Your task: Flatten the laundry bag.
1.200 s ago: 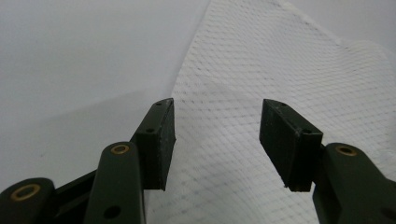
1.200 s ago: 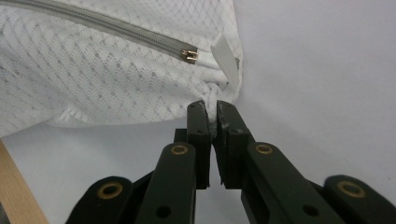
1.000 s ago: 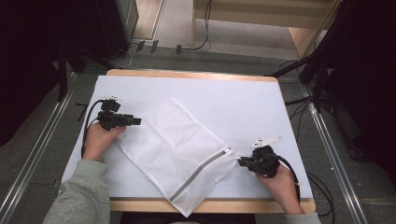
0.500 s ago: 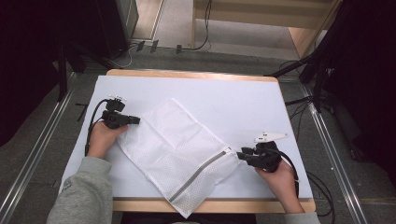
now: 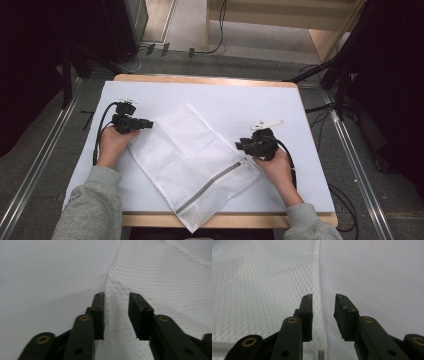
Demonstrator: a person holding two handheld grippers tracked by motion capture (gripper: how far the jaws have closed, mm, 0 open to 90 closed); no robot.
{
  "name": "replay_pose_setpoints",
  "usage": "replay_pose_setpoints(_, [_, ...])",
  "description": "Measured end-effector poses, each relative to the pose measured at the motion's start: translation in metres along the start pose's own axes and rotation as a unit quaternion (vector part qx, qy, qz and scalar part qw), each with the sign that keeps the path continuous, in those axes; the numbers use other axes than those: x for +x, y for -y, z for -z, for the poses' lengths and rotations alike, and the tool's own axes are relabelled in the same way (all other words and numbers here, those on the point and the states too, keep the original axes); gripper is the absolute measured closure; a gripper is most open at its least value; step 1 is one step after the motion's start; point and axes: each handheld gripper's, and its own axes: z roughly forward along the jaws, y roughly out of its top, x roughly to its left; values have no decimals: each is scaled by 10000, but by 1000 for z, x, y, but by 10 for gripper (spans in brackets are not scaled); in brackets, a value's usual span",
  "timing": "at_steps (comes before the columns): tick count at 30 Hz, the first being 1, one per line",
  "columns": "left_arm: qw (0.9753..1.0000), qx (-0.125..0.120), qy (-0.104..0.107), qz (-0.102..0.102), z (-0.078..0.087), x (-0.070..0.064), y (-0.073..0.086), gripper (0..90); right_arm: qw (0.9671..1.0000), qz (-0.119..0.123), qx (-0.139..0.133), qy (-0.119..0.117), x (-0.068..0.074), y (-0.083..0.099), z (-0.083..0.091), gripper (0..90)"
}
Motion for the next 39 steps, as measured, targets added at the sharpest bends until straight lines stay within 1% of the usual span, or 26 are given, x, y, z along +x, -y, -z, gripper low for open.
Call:
replay_pose_setpoints(1, [10000,-17,17,16,2,0,1,611,10000,30,24,-6,0,-4,-4,698])
replay_pose_setpoints(3, [10000,-49,2,8,9,-2,4,600,10000,66,10,-22,0,-10,-9,697])
replay_pose_setpoints(8, [9999,-130,-44,-5,24,-5,11,523,9999,62,67,-114,-3,-23,-25,686])
replay_pose_setpoints(10, [9998,-186,-38,58,28,-7,14,499,9998,44,125,-133,-3,-28,-30,671])
replay_pose_setpoints(14, [9996,-231,-59,137,38,-9,22,456,9997,98,78,-189,-1,-36,-40,631])
replay_pose_setpoints(17, [9995,-257,-69,197,44,-11,28,441,9996,159,118,-194,1,-43,-49,621])
replay_pose_setpoints(21, [9994,-261,-109,181,49,-13,35,441,9994,210,128,-236,3,-52,-61,619])
replay_pose_setpoints(23, [9993,-277,-133,201,52,-11,38,439,9994,192,170,-242,4,-57,-69,613])
replay_pose_setpoints(24, [9991,-318,-141,238,53,-11,39,438,9993,224,170,-255,4,-59,-71,609])
replay_pose_setpoints(26, [9990,-316,-157,271,56,-9,42,435,9992,264,180,-255,5,-63,-78,591])
replay_pose_setpoints(28, [9989,-320,-193,286,59,-8,44,431,9992,221,209,-263,7,-65,-84,582])
replay_pose_setpoints(29, [9987,-348,-199,316,60,-8,46,430,9991,254,197,-268,7,-66,-87,580])
replay_pose_setpoints(31, [9985,-374,-225,323,63,-6,48,428,9991,289,195,-227,10,-68,-92,574])
replay_pose_setpoints(32, [9984,-380,-221,357,65,-5,49,428,9991,337,168,-217,10,-69,-94,574])
replay_pose_setpoints(34, [9981,-401,-238,399,66,-4,51,426,9991,352,168,-179,11,-70,-98,574])
replay_pose_setpoints(36, [9981,-383,-257,399,67,-2,53,425,9989,359,272,-126,14,-70,-104,591])
replay_pose_setpoints(38, [9981,-383,-270,410,68,-1,54,425,9985,457,308,-75,16,-69,-109,621])
replay_pose_setpoints(39, [9980,-382,-273,426,68,-1,54,426,9980,551,294,-20,18,-70,-109,673])
